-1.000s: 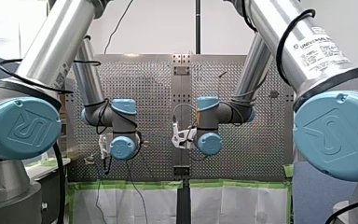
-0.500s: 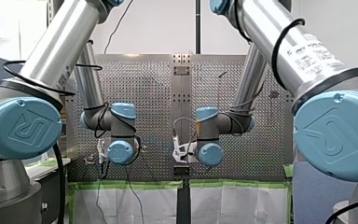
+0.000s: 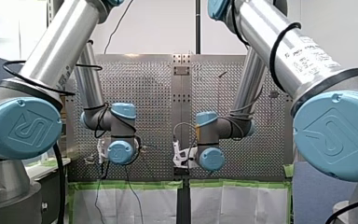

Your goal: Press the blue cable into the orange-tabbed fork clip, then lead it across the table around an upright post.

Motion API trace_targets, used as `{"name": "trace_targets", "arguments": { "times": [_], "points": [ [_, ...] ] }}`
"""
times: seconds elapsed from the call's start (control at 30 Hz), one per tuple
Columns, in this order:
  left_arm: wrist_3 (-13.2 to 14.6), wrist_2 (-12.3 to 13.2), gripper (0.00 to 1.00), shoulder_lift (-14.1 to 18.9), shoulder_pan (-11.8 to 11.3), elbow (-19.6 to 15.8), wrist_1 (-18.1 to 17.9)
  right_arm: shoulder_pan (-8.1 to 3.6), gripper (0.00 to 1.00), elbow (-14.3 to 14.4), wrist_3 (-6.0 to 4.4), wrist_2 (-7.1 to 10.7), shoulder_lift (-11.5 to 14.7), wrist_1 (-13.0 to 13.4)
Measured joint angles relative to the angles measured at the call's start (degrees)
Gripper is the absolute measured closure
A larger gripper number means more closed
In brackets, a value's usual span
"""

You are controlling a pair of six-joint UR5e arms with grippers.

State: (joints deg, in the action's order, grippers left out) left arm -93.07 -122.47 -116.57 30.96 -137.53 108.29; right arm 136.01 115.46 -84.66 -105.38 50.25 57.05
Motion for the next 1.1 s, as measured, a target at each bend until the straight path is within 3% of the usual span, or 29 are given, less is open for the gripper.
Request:
{"name": "trace_targets", "arguments": {
  "times": [0.77, 0.93, 1.1],
  "points": [
    [0.4, 0.4, 0.98, 0.4, -0.4, 0.1, 0.4, -0.11, 1.0, -0.1, -0.13, -0.13, 0.1, -0.1],
    [1.6, 2.6, 0.98, 2.6, -2.6, 1.9, 2.6, -1.96, 1.0, -2.0, -1.96, -1.98, 1.9, -2.0],
    [-0.3, 5.4, 0.98, 5.4, -5.4, 4.1, 5.4, -3.92, 1.0, -3.9, -4.03, -3.88, 4.7, -4.7]
  ]
}}
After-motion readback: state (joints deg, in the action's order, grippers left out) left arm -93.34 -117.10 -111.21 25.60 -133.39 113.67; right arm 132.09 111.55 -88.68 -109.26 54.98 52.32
